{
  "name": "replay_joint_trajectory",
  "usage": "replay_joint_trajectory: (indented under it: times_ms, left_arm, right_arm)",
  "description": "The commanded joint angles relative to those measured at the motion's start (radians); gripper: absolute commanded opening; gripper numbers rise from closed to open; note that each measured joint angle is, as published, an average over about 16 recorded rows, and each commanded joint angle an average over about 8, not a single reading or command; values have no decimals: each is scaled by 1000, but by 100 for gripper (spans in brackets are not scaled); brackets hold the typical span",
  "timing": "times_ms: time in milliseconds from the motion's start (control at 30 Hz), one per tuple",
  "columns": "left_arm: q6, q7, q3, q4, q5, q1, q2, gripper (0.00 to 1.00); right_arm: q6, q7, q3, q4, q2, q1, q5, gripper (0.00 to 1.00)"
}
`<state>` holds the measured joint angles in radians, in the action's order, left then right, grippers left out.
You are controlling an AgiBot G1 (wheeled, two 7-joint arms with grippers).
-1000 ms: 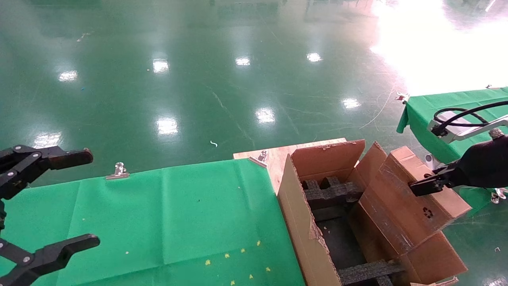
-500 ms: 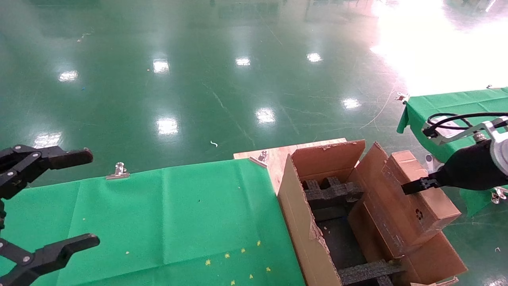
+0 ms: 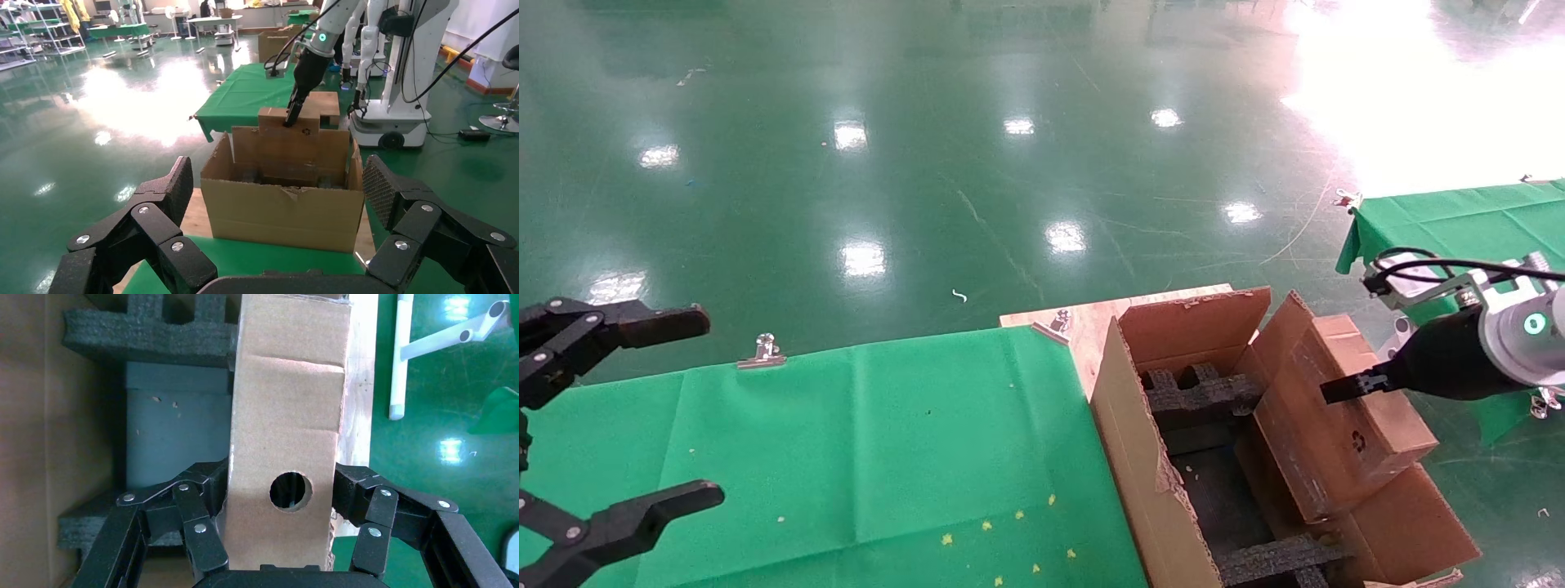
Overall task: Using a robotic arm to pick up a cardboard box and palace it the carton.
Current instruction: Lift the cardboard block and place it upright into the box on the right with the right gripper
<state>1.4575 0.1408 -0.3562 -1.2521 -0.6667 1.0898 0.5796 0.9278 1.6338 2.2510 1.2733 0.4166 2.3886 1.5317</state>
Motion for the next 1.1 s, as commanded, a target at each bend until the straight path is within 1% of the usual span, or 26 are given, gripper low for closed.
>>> replay_joint_trajectory:
  times_ms: [33,500,1100]
  left_arm:
    - [0,0,0,0,0,0,0,100]
    - [0,0,0,0,0,0,0,100]
    - [0,0,0,0,0,0,0,100]
  right_arm:
    - [-15,14,5,5,1,-12,10,0]
    - [-110,28,26,-23,30,-112,22,0]
    - [-202,21,31,-144,111,-262,-37,0]
